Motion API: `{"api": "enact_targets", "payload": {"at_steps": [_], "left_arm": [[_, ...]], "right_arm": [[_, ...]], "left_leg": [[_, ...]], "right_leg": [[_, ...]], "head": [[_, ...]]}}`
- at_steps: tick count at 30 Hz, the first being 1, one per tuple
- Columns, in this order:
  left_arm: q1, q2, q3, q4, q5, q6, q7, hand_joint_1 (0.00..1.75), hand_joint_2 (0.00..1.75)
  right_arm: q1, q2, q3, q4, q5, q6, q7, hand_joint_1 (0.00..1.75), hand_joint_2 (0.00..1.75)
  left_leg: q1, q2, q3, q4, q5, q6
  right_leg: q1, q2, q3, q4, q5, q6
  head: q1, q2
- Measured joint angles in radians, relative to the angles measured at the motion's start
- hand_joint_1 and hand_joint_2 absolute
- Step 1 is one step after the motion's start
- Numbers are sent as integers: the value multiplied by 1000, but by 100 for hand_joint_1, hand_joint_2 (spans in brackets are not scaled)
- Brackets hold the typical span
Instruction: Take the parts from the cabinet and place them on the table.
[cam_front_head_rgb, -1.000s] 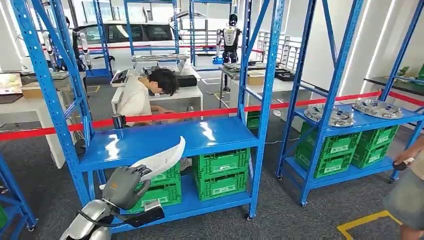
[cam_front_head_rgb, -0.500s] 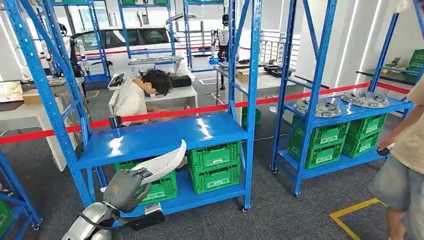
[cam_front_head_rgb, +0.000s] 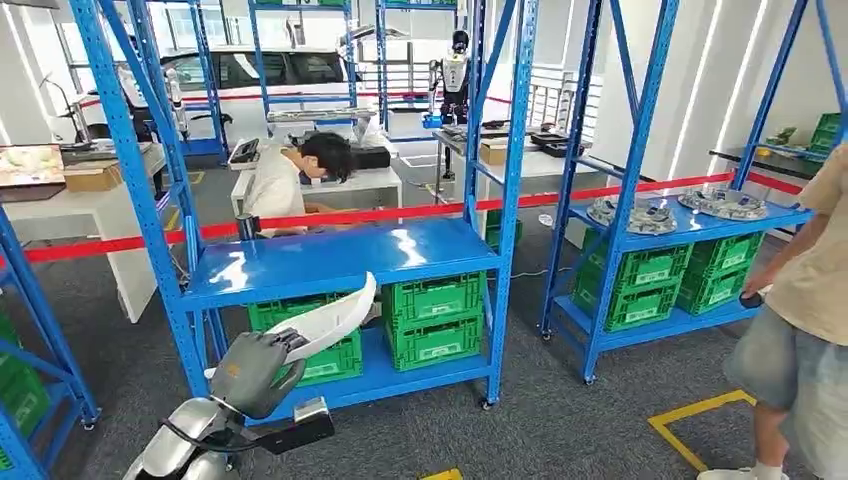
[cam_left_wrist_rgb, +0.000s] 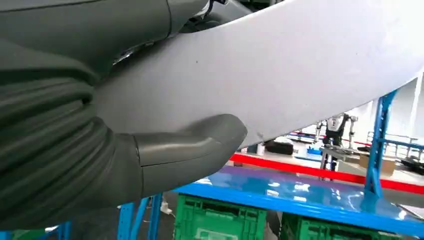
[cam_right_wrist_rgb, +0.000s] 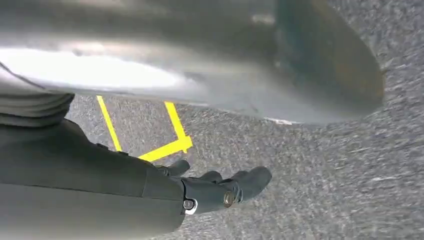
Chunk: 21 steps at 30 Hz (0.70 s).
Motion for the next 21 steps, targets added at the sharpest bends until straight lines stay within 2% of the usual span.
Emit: {"api": "enact_targets", "payload": {"at_steps": [1,2,3,4,5,6,7,9,10,11,12,13,14,15,16,17,18,19,20,21], "left_arm": [[1,0,0,0,0,0,0,175,175],[1,0,0,0,0,0,0,175,175],[0,0,0,0,0,0,0,175,175],[-1,0,0,0,0,0,0,175,175],[-2,0,0,-5,0,0,0,175,175],[-2,2,0,-5,0,0,2,175,175],[-3,1,0,-4,0,0,2,175,175],[-2,1,0,-4,0,-2,0,175,175],[-1,3,0,-3,0,-2,2,175,175],[-1,5,0,-3,0,-2,2,175,175],[-2,5,0,-3,0,-2,2,175,175],[-2,5,0,-3,0,-2,2,175,175],[-1,5,0,-2,0,-2,1,175,175],[0,5,0,-1,0,-2,2,175,175],[1,5,0,0,0,-2,2,175,175],[0,5,0,0,0,-2,2,175,175],[0,5,0,0,0,-2,2,175,175],[-1,4,0,-2,0,-2,3,175,175],[-2,4,0,-8,0,-2,4,175,175],[-4,4,0,-13,0,-2,4,175,175]], "right_arm": [[0,0,0,0,0,0,0,0,0],[0,0,-1,0,0,0,0,0,0],[0,0,-1,0,0,0,0,0,0],[-2,0,-1,0,0,0,0,0,0],[-6,1,-1,0,0,0,-1,0,0],[-7,1,-1,0,0,0,-3,0,0],[-5,1,-1,0,0,1,-3,0,0],[-3,1,-1,0,0,1,-1,0,0],[-3,1,-1,0,0,2,-1,0,0],[-4,1,-2,0,-1,1,-2,0,0],[-4,1,-2,0,-1,1,-2,0,0],[-4,1,-2,0,-1,1,-2,0,0],[-4,1,-2,0,-1,1,-2,0,0],[-4,1,-2,0,-1,1,-2,0,0],[-3,1,-2,0,-1,1,-2,0,0],[-4,1,-2,0,-1,1,-2,0,0],[-4,1,-2,0,-1,1,-2,0,0],[-4,1,-2,0,0,1,-3,0,0],[-4,5,-2,0,0,2,-3,0,0],[-5,6,-2,0,1,2,-3,0,0]], "left_leg": [[2,0,-18,5,10,-3],[4,0,-37,11,20,-7],[7,0,-54,18,28,-12],[8,0,-69,29,35,-19],[4,-2,-85,37,40,-27],[3,-1,-88,42,47,-33],[3,0,-88,40,55,-40],[5,0,-89,33,73,-54],[9,-1,-98,39,62,-59],[10,-3,-111,68,11,-64],[10,-5,-125,121,-44,-66],[10,-5,-143,199,-101,-70],[10,-5,-157,279,-142,-70],[10,-6,-160,327,-149,-69],[9,-6,-146,338,-125,-64],[7,-7,-115,312,-86,-56],[4,-7,-75,262,-56,-47],[-3,-9,-10,177,-42,-32],[-12,-11,55,84,-79,-12],[-13,-8,102,10,-102,-10]], "right_leg": [[-2,0,19,0,33,3],[-3,0,57,-36,73,5],[-5,0,104,-94,98,8],[-10,-1,177,-185,95,12],[-7,1,233,-272,43,15],[-3,5,243,-298,26,-6],[-2,4,236,-299,30,-11],[1,3,228,-295,45,-31],[-3,-3,221,-298,56,-43],[-2,-4,209,-299,67,-50],[-1,-4,198,-298,77,-55],[1,-4,184,-298,88,-56],[5,-4,169,-298,100,-58],[8,-3,155,-297,110,-59],[11,-3,139,-297,123,-60],[15,-3,122,-297,135,-60],[19,-3,110,-297,145,-60],[21,-3,98,-297,157,-60],[20,-3,92,-297,165,-57],[21,-4,89,-298,174,-52]], "head": [[0,0],[0,0],[0,0],[0,0],[1,0],[-1,0],[0,0],[-1,0],[-1,0],[-2,0],[-2,0],[-2,0],[-3,0],[-2,0],[-2,0],[-2,0],[-2,0],[-2,0],[-1,0],[-1,0]]}}
